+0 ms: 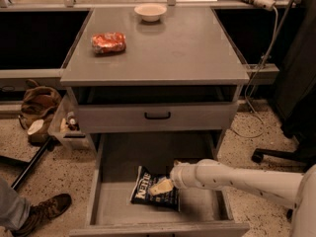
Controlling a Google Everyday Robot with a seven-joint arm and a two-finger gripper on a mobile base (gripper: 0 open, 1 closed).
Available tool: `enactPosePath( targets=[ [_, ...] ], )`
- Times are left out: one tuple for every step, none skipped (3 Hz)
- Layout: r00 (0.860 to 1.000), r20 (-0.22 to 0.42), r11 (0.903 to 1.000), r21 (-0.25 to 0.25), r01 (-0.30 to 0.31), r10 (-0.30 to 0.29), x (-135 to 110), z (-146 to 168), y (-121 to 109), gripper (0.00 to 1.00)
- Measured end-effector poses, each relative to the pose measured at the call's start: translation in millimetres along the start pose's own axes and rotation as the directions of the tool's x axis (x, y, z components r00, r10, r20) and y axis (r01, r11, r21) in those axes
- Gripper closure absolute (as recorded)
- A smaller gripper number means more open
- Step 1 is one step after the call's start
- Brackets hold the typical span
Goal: Pick blue chip bag from middle drawer and place on counter
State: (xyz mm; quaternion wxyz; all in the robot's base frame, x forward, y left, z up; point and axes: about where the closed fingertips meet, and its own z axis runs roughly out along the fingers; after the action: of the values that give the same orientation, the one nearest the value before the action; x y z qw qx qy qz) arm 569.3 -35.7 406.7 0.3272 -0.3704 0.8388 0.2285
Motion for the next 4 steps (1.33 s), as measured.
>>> enactPosePath(
  targets=[
    [1.000,0.006,0.9995,-0.030,0.000,0.000,-1.2,16.9,16.3,0.00],
    [1.000,0.015,0.9980,-0.064,-0.005,0.006,3.8,28.2,26.5,0.18],
    [1.000,0.015,0.9978,-0.066,-0.006,0.007,4.2,28.9,27.2,0.43],
    [1.000,0.015,0.9978,-0.066,-0.006,0.007,4.2,28.9,27.2,0.65]
  ],
)
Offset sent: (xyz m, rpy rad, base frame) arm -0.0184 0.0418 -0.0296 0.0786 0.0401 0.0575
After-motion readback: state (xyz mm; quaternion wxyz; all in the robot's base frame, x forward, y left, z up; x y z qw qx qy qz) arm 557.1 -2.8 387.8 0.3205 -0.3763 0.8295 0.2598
